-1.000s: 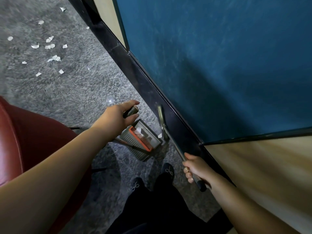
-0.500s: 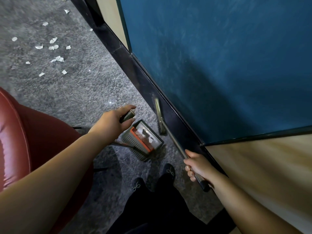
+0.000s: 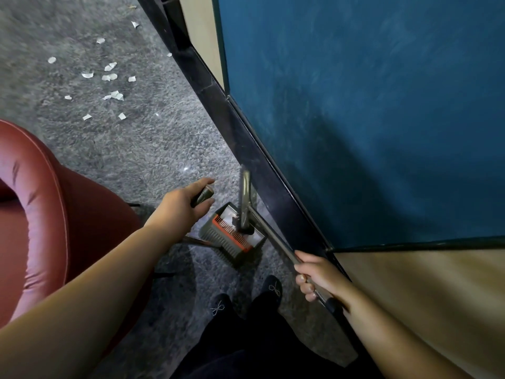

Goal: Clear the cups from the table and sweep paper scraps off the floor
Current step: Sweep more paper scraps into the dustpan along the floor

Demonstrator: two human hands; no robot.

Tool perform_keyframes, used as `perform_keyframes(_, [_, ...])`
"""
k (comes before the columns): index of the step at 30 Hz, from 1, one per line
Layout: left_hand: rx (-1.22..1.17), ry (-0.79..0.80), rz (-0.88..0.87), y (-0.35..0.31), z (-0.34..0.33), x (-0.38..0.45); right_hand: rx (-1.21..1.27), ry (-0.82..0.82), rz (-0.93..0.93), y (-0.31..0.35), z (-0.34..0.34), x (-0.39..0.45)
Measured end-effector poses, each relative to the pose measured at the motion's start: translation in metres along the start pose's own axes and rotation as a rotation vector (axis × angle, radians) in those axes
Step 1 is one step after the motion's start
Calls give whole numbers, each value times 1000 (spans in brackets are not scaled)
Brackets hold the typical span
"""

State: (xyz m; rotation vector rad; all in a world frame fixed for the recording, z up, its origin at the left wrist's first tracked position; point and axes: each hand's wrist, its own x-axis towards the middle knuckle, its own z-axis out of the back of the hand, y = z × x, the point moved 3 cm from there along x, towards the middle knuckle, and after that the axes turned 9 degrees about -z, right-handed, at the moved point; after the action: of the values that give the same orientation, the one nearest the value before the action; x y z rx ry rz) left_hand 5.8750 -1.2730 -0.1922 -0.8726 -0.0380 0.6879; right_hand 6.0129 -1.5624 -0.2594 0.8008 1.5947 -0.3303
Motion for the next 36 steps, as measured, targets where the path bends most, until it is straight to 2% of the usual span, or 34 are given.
perform_keyframes(4, [48, -94, 63, -2, 19, -8, -74, -54, 36, 31, -6, -8])
perform_keyframes(8, [62, -206, 129, -7, 43, -8, -110, -42, 74, 75, -15, -15])
perform_keyframes(16, [10, -573, 192, 7, 99, 3, -225, -69, 149, 183, -56, -6])
perform_keyframes(26, [-15, -610, 225, 56, 184, 90, -245, -67, 150, 306, -120, 23])
perform_keyframes(30, [-38, -602, 279, 77, 220, 121, -278, -73, 153, 351, -150, 36])
perform_keyframes(36, [-49, -675, 381, 117, 272, 172, -399, -29, 121, 448, -195, 76])
